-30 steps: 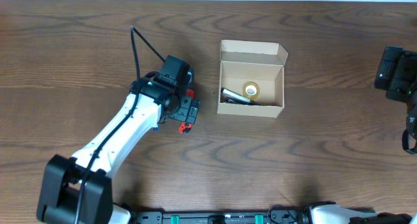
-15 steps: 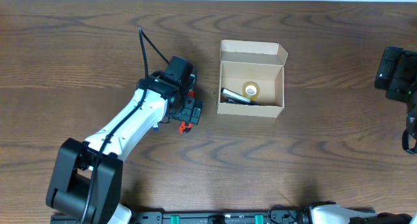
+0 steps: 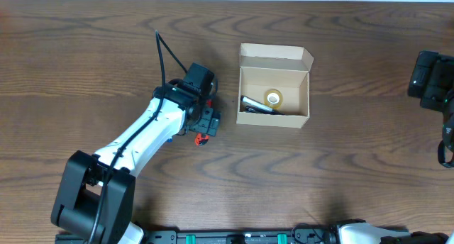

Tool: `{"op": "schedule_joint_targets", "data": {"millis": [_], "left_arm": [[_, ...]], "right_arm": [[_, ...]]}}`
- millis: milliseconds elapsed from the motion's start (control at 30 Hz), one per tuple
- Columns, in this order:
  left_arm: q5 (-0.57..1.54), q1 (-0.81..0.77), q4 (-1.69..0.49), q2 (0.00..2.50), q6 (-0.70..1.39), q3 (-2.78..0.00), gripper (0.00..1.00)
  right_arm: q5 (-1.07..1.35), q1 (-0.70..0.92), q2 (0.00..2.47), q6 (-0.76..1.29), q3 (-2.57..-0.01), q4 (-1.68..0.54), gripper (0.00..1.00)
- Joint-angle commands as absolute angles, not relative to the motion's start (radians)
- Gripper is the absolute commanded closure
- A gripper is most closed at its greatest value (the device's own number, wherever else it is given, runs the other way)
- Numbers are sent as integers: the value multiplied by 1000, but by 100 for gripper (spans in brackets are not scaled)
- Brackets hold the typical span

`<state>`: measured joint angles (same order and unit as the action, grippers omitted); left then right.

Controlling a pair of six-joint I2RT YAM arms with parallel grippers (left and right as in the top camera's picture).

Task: Pack container
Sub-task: 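Lower the left gripper and grasp the blue-capped marker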

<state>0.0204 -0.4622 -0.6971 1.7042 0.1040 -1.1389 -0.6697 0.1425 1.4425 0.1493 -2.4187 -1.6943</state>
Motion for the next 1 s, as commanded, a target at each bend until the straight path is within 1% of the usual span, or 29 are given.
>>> {"op": "schedule_joint_targets", "data": {"millis": [0, 133, 333, 567, 667, 967], "left_arm": [[-136, -457, -717, 1715, 138, -1153, 5], [-250, -429, -747, 1715, 208, -1153, 5], [-257, -338, -754, 1715, 239, -1153, 4], [-96, -230, -744, 1718, 247, -1153, 2], [-84, -227, -732, 1729, 248, -1153, 0], [-66, -236, -724, 1798, 248, -1151, 0]], "right_arm": [[-680, 136, 1444, 160, -2420, -1698, 1], [-680, 136, 1444, 160, -2420, -1697, 1], [-680, 136, 1444, 160, -2420, -1698, 1], [-680, 136, 1444, 160, -2420, -1698, 1], [-680, 136, 1444, 160, -2420, -1698, 1], [-680, 136, 1444, 160, -2420, -1698, 1]]}}
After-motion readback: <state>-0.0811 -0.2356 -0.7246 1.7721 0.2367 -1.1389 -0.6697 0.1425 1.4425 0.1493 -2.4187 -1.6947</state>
